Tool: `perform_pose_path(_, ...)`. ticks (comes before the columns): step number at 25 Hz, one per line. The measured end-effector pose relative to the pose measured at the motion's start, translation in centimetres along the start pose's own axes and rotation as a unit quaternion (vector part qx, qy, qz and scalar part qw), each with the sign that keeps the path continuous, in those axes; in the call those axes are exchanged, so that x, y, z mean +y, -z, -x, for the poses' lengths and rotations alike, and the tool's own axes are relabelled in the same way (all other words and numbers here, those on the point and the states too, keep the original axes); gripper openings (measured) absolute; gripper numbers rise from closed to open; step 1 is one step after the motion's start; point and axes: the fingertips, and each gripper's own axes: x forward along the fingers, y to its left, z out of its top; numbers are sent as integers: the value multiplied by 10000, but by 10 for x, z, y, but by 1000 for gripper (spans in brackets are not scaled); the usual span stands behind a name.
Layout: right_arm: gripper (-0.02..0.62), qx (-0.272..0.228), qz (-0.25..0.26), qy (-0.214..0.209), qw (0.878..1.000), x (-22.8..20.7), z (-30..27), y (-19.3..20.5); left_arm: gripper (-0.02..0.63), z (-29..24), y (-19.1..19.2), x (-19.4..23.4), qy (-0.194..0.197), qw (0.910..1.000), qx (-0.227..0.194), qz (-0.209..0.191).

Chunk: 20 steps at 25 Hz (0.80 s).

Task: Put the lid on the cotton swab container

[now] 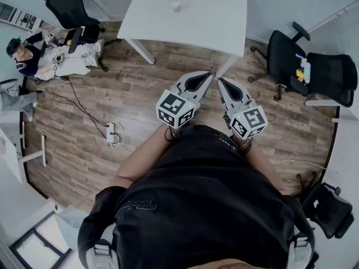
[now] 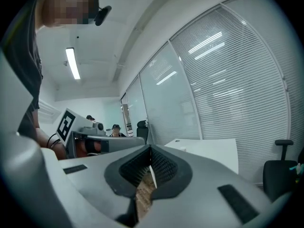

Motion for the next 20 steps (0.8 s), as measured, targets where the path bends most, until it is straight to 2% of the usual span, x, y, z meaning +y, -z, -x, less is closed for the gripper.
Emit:
perform_pose_path(5, 23, -90, 40, -5, 10000, -3, -63, -14, 15, 5, -18, 53, 226, 9997, -69, 108)
perform_pose_path(13, 23, -329, -21, 96, 9994, 6, -169, -53, 15, 27, -65, 159, 141, 9998, -121, 22)
perform_pose_path(20, 23, -185, -208, 20, 9996, 14, -213, -49, 15, 39, -70, 208, 113, 9999, -95, 68)
